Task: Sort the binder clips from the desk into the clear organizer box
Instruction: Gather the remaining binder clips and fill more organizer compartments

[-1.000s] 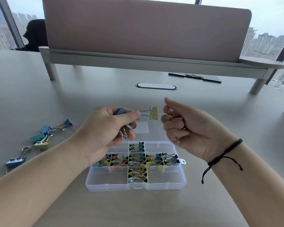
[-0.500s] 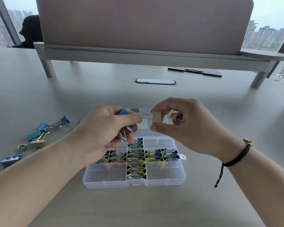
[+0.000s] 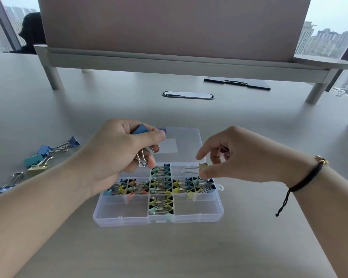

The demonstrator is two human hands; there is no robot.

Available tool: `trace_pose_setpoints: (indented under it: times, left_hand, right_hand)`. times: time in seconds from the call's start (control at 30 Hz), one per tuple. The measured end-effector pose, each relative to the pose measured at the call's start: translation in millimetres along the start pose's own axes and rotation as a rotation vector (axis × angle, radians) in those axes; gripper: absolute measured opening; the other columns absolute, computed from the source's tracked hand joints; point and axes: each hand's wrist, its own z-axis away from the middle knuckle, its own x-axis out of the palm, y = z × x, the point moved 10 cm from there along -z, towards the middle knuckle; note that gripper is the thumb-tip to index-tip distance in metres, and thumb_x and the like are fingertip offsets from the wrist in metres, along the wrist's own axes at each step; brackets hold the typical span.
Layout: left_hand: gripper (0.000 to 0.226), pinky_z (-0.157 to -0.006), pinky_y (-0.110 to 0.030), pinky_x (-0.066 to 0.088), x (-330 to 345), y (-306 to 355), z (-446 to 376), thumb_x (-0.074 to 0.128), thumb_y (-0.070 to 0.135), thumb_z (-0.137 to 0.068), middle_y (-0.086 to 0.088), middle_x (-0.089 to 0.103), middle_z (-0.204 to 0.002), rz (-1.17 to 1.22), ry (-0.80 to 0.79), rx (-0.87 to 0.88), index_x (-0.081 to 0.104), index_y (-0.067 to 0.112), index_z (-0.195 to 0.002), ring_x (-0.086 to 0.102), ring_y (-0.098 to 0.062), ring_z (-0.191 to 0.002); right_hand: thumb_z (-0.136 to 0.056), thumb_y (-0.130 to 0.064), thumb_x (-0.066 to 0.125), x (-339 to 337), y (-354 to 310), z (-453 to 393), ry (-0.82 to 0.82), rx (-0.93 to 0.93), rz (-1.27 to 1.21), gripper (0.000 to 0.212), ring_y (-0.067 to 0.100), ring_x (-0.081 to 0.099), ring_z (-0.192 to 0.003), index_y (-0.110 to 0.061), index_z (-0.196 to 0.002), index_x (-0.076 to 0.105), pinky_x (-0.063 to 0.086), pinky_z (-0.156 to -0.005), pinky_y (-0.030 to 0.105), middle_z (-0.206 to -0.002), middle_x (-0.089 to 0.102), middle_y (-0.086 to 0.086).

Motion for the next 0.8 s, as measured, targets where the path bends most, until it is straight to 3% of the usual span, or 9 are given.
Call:
trace_pose_setpoints:
  times: [0.17, 0.27, 0.37, 0.47, 0.57, 0.63, 0.73, 0.8]
  left_hand:
    - [0.015, -0.035, -0.016, 0.03, 2, -2, 1, 0.071, 0.023, -0.084, -0.003, 0.065, -0.064, 0.002, -0.017, 0.001, 0.073, 0.009, -0.089, 0.058, -0.013, -0.045]
    - [0.016, -0.036, -0.016, 0.029, 4, 0, 2, 0.07, 0.024, -0.085, -0.002, 0.064, -0.064, 0.007, -0.038, 0.016, 0.072, 0.008, -0.09, 0.059, -0.013, -0.046]
    - [0.013, -0.038, -0.019, 0.031, 8, 8, 5, 0.069, 0.025, -0.084, -0.001, 0.063, -0.066, -0.041, -0.064, 0.083, 0.073, 0.012, -0.086, 0.06, -0.015, -0.045]
    - [0.01, -0.04, -0.021, 0.042, 17, 25, 15, 0.068, 0.03, -0.082, 0.002, 0.066, -0.065, -0.197, -0.104, 0.264, 0.074, 0.023, -0.087, 0.064, -0.017, -0.046]
    - [0.016, -0.047, -0.018, 0.047, 33, 40, 32, 0.066, 0.036, -0.081, 0.003, 0.067, -0.069, -0.341, -0.176, 0.477, 0.073, 0.034, -0.095, 0.066, -0.015, -0.046]
    - [0.016, -0.05, -0.014, 0.047, 38, 45, 41, 0.066, 0.034, -0.083, 0.015, 0.068, -0.072, -0.413, -0.17, 0.596, 0.072, 0.031, -0.098, 0.066, -0.01, -0.05]
    - [0.02, -0.059, -0.003, 0.042, 42, 58, 53, 0.067, 0.033, -0.086, 0.038, 0.06, -0.075, -0.495, -0.14, 0.758, 0.069, 0.032, -0.105, 0.062, 0.012, -0.064]
    - [0.024, -0.064, 0.002, 0.038, 47, 63, 58, 0.069, 0.031, -0.085, 0.043, 0.054, -0.075, -0.526, -0.157, 0.813, 0.068, 0.029, -0.109, 0.057, 0.021, -0.068]
  right_hand:
    - [-0.087, -0.041, 0.068, 6, -2, -2, -0.013, -0.029, 0.05, 0.007, 0.001, 0.049, -0.05, -0.04, -0.09, 0.074, 0.036, -0.049, 0.01, -0.07, 0.065, -0.007]
    - [-0.092, -0.039, 0.061, -2, -5, -4, 0.084, -0.05, 0.035, 0.014, 0.003, 0.047, -0.048, -0.035, -0.09, 0.075, 0.035, -0.046, 0.012, -0.06, 0.059, -0.008]
    - [-0.097, -0.035, 0.052, -11, -6, -5, 0.193, -0.016, -0.538, 0.026, 0.01, 0.04, -0.045, -0.02, -0.099, 0.073, 0.031, -0.042, 0.019, -0.061, 0.054, -0.001]
    - [-0.101, -0.036, 0.047, 8, -19, -2, 0.083, 0.019, -1.058, 0.033, 0.015, 0.032, -0.045, -0.012, -0.11, 0.068, 0.02, -0.043, 0.023, -0.069, 0.047, 0.009]
    - [-0.1, -0.04, 0.048, 24, -30, 0, 0.011, 0.034, -1.21, 0.037, 0.015, 0.032, -0.046, -0.012, -0.114, 0.068, 0.018, -0.045, 0.023, -0.071, 0.047, 0.01]
    - [-0.1, -0.04, 0.048, 30, -33, 0, 0.008, 0.055, -1.261, 0.039, 0.014, 0.032, -0.047, -0.009, -0.115, 0.067, 0.017, -0.045, 0.024, -0.069, 0.047, 0.009]
    - [-0.1, -0.04, 0.048, 29, -34, 1, 0.062, 0.061, -1.321, 0.042, 0.013, 0.033, -0.047, -0.005, -0.112, 0.068, 0.017, -0.046, 0.028, -0.069, 0.049, 0.009]
    - [-0.1, -0.039, 0.048, 27, -34, 1, 0.098, 0.066, -1.344, 0.043, 0.014, 0.034, -0.047, -0.002, -0.109, 0.069, 0.018, -0.043, 0.027, -0.068, 0.046, 0.011]
